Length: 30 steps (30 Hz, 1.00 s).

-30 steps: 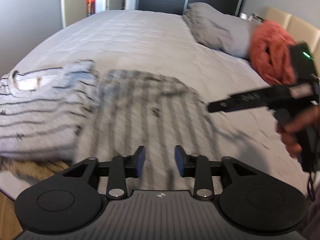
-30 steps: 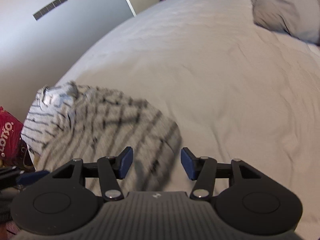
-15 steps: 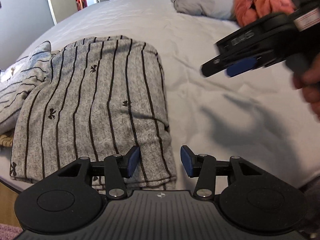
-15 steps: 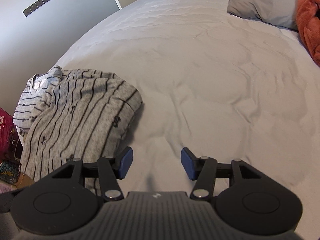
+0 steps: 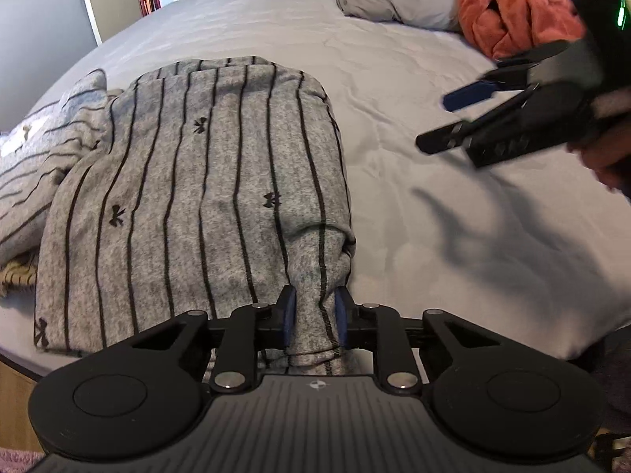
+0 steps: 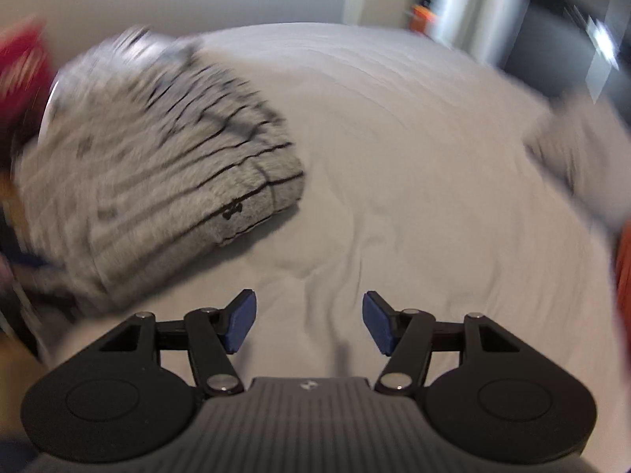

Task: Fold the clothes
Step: 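Grasp the folded trouser end with the left tool and lift it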

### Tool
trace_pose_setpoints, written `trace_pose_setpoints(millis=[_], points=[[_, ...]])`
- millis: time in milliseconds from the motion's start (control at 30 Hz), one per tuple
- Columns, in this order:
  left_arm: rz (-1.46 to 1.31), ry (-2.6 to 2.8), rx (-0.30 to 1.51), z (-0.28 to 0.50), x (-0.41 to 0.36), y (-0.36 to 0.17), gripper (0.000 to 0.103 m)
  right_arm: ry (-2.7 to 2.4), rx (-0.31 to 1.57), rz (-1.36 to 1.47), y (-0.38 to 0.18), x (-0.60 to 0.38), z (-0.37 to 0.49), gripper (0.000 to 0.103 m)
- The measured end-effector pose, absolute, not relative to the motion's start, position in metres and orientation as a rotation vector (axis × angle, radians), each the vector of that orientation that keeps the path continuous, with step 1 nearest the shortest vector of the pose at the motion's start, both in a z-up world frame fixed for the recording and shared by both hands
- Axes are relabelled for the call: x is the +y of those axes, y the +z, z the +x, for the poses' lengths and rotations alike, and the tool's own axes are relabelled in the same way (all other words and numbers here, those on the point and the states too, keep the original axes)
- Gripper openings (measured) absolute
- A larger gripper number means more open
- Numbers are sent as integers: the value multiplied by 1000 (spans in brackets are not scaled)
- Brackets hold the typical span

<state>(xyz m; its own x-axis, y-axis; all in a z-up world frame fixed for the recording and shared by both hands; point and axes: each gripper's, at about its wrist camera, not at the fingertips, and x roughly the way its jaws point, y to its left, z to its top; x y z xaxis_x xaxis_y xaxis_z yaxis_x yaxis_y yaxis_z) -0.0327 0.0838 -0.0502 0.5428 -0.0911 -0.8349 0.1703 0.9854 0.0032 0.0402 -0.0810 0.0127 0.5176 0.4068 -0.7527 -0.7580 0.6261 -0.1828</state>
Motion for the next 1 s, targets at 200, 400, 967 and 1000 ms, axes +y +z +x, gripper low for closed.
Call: trace_pose_setpoints(millis=[200,400,967,1000], points=[[85,-170,1016,-43,97,-48,17,931,344,-1099,-3,-44,18,78],[81,-187,1033,-47,113,-50,16,1117,-15,-1484,-31,-30,-10,79],[19,-199,1045,-77,117,-46,0,1159,-72,-1630,-38,21,2,46],[20,-198,1043,-78,116,-45,0,1153,-52,-1625,-34,24,3,42]])
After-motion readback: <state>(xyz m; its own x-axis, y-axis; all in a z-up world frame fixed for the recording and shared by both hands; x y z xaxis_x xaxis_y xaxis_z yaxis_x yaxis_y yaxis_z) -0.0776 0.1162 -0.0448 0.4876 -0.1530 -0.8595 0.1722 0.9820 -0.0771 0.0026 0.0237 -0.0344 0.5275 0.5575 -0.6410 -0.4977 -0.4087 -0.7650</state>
